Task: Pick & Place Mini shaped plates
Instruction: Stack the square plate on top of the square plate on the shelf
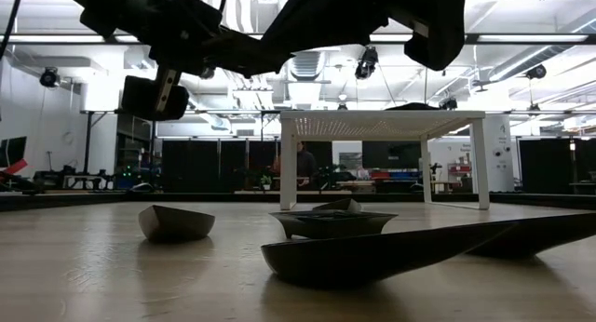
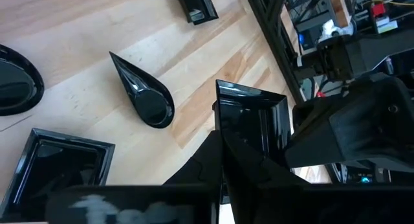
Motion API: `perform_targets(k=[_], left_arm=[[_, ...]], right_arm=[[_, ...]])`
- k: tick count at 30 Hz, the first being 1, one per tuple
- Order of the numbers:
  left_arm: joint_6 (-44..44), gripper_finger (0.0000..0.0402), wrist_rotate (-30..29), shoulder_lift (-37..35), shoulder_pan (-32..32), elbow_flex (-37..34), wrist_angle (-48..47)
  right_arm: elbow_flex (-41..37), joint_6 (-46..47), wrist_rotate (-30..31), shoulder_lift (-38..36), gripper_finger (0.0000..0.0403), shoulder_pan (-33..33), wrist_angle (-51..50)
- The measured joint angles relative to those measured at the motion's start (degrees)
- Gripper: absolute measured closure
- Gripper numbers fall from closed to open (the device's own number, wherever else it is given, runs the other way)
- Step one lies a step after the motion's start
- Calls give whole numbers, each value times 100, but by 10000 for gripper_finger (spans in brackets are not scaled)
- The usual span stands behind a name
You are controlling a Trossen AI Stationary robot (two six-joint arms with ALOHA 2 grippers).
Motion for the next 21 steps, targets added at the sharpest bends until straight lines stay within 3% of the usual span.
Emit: perform_targets(k=[9, 21], left_arm=[[105, 401, 15, 2, 0, -5, -2], [107, 401, 55, 2, -2, -9, 28]], right_arm=[[0, -108, 12, 0, 389, 13, -13], [-2, -130, 199, 0, 307, 7, 31]])
